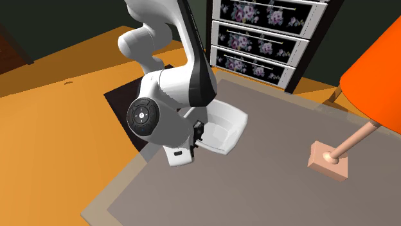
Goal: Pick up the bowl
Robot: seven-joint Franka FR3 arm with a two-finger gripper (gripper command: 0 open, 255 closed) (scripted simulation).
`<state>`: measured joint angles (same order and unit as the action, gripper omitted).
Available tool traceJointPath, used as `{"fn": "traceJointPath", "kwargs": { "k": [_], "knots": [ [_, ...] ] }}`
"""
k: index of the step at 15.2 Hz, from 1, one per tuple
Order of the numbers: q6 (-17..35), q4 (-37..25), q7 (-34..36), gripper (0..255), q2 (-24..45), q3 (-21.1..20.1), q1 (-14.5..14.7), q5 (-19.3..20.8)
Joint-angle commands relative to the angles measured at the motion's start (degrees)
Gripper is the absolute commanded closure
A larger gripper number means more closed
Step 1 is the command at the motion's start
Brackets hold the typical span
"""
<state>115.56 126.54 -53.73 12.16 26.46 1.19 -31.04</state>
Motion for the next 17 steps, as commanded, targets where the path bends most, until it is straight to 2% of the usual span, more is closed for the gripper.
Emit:
{"fn": "traceJointPath", "kwargs": {
  "k": [1,17],
  "knots": [
    [0.05,0.02,0.0,255,0.03,0.03,-0.02,0.05],
    [-8.06,-2.9,6.76,255,-7.99,1.06,0.63,5.69]
  ]
}}
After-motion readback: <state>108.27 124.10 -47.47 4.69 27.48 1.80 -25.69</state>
